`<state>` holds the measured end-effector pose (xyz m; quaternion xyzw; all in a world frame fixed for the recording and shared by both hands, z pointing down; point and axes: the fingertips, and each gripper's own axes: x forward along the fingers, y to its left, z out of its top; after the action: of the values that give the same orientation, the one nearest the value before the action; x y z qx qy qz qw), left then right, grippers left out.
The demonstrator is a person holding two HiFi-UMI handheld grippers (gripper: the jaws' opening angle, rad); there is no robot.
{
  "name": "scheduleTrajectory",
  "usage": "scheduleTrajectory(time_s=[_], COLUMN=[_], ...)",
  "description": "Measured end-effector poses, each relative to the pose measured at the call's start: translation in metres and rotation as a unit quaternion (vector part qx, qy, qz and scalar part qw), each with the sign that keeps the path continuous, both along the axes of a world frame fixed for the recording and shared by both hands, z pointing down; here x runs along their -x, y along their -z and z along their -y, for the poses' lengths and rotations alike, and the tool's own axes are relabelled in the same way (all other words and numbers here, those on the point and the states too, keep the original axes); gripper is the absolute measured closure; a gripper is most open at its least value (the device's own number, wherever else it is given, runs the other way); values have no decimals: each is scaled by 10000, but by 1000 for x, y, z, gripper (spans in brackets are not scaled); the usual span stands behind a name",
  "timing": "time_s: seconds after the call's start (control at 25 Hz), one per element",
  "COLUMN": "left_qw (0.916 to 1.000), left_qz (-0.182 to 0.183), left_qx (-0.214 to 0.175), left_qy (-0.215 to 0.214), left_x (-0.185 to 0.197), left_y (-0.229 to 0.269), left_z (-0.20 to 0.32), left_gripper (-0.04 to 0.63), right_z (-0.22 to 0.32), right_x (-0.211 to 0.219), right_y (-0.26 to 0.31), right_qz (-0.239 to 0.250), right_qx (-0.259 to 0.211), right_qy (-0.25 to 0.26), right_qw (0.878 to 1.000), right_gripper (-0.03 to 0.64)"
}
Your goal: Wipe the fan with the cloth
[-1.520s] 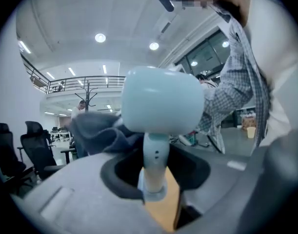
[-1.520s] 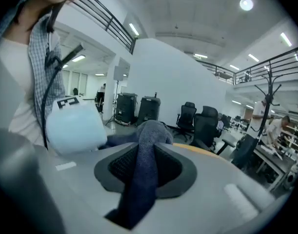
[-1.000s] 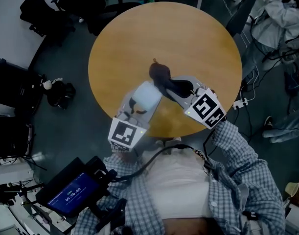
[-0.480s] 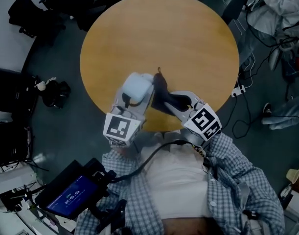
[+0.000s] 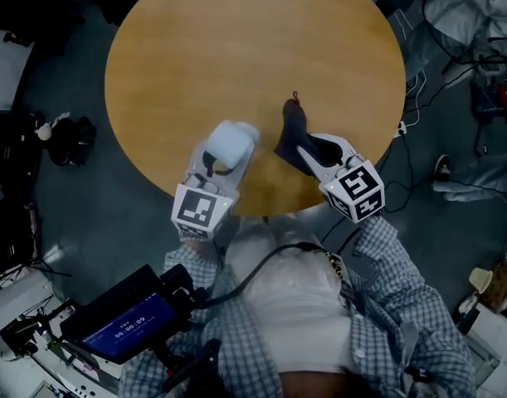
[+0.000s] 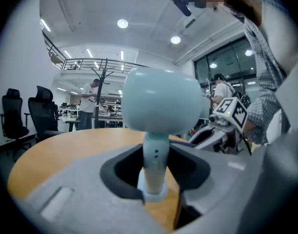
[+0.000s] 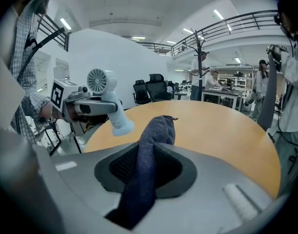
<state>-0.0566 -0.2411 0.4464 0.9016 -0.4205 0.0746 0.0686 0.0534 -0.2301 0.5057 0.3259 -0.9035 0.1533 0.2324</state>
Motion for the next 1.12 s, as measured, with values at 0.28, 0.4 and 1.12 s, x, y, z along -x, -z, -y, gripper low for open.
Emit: scheduleTrajectory(time_s=[0.28, 0.4, 1.12], left_qw=[9995, 9988, 9970], left_qz=[173, 293, 498], left_qx=[235, 366, 578], left_qy=[-143, -104, -103], left_x=[-10, -12, -18], left_y=[-44, -65, -96], left_z=[17, 18, 15], left_gripper=[451, 451, 448], right_z=[20, 20, 14], right_x=[2, 6, 10], right_y=[-37, -55, -90], right_qz=[0, -54, -525], right_qx=[386, 478, 546], right_qy=[131, 261, 563], right_qw=[9992, 9985, 9955], right_gripper=[527, 526, 510])
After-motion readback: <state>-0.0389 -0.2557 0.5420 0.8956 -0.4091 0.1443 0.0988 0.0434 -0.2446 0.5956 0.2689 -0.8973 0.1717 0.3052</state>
